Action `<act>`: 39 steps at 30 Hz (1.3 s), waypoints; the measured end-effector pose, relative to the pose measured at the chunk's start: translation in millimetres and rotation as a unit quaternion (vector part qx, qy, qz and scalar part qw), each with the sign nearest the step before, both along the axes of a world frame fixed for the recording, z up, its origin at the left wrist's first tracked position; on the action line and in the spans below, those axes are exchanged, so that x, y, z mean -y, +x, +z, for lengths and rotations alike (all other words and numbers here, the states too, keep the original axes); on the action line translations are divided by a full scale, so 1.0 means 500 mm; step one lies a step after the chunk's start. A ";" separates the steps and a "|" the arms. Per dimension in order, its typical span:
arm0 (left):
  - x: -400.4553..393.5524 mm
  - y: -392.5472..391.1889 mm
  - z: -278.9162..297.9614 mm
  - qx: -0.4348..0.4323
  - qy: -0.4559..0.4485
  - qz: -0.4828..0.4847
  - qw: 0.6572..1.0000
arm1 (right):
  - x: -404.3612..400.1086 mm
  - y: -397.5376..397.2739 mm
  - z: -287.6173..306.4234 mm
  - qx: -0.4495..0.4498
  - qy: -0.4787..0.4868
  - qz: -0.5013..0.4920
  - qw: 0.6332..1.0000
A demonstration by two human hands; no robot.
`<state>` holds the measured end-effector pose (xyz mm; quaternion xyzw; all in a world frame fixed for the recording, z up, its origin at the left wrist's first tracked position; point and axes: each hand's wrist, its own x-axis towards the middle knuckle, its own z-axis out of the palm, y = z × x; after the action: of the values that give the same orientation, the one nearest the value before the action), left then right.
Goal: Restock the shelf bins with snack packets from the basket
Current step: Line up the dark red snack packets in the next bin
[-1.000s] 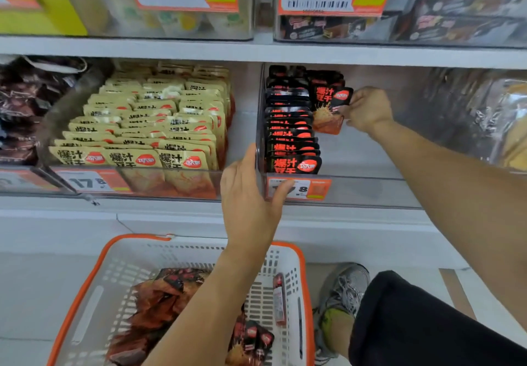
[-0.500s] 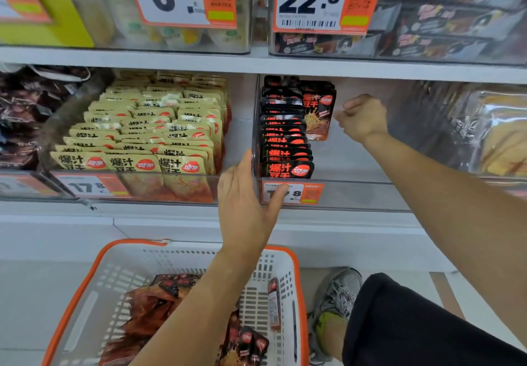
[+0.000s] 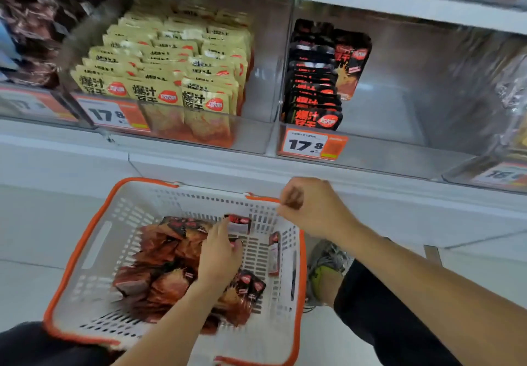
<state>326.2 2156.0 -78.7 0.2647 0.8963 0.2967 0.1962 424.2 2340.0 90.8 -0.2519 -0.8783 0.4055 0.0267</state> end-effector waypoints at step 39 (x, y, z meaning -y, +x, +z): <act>-0.009 -0.002 0.107 0.148 0.121 -0.009 0.982 | -0.023 -0.024 -0.140 0.092 0.012 -0.038 0.995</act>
<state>325.4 2160.7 -25.3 0.2475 0.8126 0.4367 0.2962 412.3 2351.3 20.8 -0.3214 -0.8714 0.3688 -0.0356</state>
